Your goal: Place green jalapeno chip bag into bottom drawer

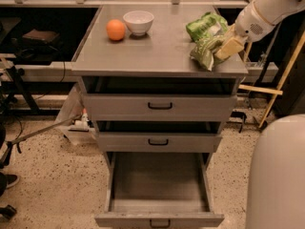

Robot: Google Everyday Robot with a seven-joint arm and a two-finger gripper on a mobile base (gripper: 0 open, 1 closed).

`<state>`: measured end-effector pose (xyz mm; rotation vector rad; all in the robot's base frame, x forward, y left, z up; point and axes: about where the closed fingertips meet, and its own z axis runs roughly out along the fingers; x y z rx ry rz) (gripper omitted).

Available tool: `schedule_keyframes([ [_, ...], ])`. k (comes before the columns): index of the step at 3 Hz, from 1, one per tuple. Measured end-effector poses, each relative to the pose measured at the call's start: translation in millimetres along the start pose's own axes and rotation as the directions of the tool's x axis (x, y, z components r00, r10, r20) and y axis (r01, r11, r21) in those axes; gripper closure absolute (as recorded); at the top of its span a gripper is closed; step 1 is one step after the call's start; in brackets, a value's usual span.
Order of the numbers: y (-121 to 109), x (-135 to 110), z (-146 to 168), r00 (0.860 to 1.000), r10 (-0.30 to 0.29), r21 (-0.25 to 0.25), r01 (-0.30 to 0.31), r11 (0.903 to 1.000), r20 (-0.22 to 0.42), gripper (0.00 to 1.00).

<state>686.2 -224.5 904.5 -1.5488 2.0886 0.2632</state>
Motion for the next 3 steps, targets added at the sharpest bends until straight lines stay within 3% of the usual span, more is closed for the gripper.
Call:
schedule_keyframes([
  [1, 21, -8, -36, 0.998, 0.010, 0.053, -0.013, 0.9985, 0.061, 1.00],
  [2, 63, -37, -106, 0.972, -0.030, 0.171, -0.010, 0.9853, 0.232, 1.00],
  [3, 121, -74, -143, 0.917, -0.080, 0.221, -0.009, 0.9752, 0.392, 1.00],
])
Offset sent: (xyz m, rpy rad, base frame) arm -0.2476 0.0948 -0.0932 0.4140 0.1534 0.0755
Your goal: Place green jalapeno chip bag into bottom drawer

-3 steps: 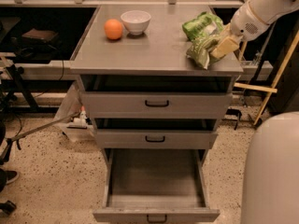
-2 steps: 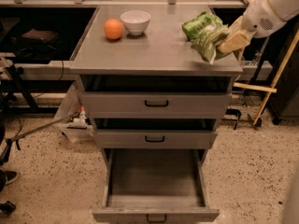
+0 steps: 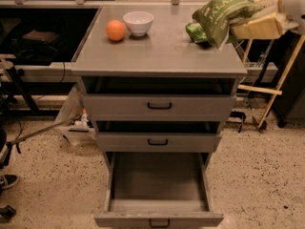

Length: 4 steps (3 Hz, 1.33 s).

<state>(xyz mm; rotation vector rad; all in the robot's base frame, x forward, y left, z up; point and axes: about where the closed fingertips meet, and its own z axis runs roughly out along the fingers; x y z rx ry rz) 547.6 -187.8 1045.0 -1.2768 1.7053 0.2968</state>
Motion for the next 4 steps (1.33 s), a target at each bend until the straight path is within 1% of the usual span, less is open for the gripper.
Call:
schedule_keyframes([
  [1, 31, 8, 6, 0.998, 0.056, -0.048, -0.054, 0.9974, 0.036, 1.00],
  [2, 31, 8, 6, 0.998, 0.055, -0.048, -0.054, 0.9974, 0.034, 1.00],
  [3, 54, 23, 29, 0.998, 0.058, -0.107, -0.056, 0.9927, 0.024, 1.00],
  [4, 96, 35, 58, 0.991, 0.093, -0.142, -0.079, 0.9868, 0.096, 1.00],
])
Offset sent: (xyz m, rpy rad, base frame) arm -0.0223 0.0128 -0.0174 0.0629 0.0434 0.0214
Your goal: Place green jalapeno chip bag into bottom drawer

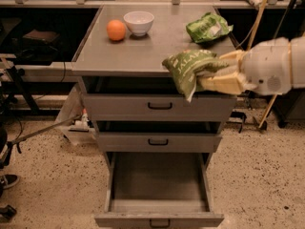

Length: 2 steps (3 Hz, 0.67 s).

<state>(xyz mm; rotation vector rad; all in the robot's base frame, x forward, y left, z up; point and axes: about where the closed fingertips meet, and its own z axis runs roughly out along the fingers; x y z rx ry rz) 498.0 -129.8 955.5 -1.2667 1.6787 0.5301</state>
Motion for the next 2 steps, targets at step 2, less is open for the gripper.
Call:
schedule_keyframes([
  [2, 63, 110, 119, 0.992, 0.123, -0.004, -0.123, 0.9924, -0.012, 1.00],
])
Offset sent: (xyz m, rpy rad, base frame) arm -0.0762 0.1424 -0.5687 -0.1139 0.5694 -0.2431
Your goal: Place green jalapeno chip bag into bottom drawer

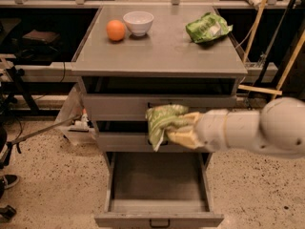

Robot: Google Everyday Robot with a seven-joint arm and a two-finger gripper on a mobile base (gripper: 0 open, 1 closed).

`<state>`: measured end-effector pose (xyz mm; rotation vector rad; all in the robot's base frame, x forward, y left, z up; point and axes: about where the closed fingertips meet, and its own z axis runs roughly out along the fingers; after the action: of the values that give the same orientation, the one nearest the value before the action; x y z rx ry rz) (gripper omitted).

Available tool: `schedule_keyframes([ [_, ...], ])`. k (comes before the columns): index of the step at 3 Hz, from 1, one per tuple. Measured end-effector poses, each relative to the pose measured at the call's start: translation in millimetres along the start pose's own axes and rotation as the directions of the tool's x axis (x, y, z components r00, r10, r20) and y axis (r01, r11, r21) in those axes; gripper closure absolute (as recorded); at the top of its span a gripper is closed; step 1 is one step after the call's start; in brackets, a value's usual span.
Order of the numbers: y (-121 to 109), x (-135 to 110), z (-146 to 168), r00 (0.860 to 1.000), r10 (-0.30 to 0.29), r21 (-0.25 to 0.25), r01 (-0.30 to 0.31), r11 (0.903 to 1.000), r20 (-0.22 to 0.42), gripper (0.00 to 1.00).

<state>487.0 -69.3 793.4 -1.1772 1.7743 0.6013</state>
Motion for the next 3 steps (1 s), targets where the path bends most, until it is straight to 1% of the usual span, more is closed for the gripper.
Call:
schedule_keyframes([
  [1, 13, 33, 22, 0.999, 0.029, 0.006, -0.029, 0.9996, -0.035, 1.00],
  [2, 12, 33, 22, 0.999, 0.029, 0.007, -0.029, 0.9996, -0.035, 1.00],
  [3, 2, 73, 44, 0.994, 0.100, 0.015, -0.099, 0.9950, -0.045, 1.00],
])
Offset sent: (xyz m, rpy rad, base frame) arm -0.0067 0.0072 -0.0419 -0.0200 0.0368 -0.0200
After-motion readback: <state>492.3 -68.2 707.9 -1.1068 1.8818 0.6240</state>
